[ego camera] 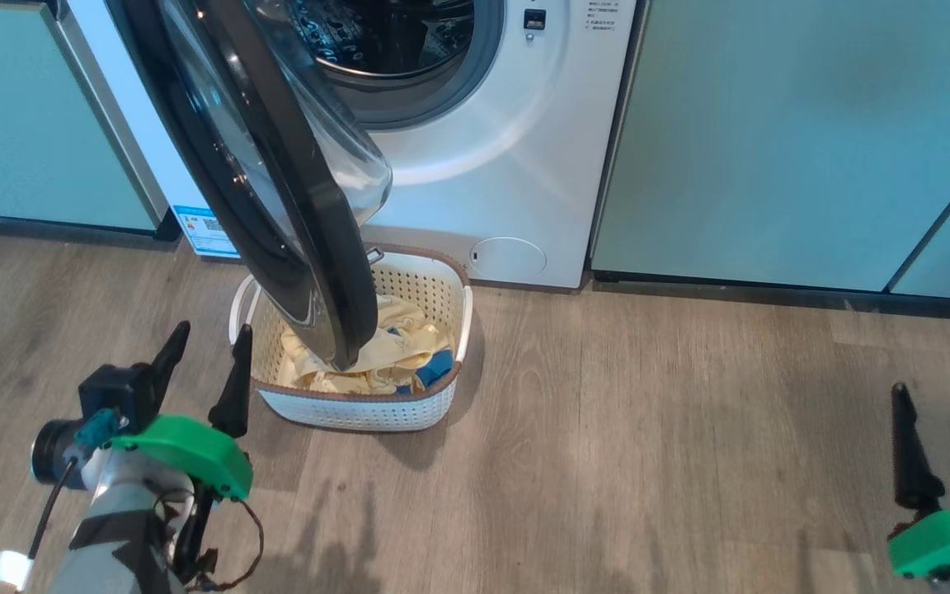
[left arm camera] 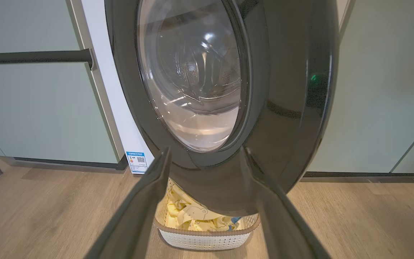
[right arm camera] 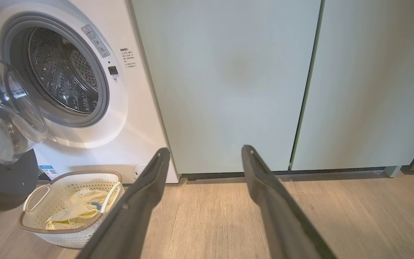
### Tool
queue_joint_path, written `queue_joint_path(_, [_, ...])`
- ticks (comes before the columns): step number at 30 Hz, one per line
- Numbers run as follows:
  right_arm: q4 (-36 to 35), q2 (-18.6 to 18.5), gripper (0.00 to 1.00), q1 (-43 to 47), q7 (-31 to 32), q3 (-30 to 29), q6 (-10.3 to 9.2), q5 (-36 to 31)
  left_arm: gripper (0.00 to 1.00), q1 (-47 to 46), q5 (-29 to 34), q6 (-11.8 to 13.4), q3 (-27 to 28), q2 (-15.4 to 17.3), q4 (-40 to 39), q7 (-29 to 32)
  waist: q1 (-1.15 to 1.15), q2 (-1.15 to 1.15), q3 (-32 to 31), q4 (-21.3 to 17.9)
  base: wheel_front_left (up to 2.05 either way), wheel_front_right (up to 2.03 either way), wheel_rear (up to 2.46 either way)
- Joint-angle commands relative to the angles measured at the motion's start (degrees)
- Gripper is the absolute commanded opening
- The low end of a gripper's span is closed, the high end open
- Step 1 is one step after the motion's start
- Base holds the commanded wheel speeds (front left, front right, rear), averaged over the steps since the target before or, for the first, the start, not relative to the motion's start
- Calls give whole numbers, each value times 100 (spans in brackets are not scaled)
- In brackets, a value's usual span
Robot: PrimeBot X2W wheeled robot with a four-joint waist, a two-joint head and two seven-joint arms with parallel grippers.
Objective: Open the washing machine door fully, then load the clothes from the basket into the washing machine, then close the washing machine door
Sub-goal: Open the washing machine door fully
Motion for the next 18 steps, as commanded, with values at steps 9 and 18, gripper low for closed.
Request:
queue_joint_path(9, [-205,31,100,111,-54,139,1,-293,100,-257,-31,-6,216,145,-78,-36,0,0,-10,-3,0,0,0])
queue_joint_path(18, [-216,59,100,176,-54,191,1,-371,100,-275,-44,-6,305,109,-54,-36,0,0,-40,-7,0,0,0])
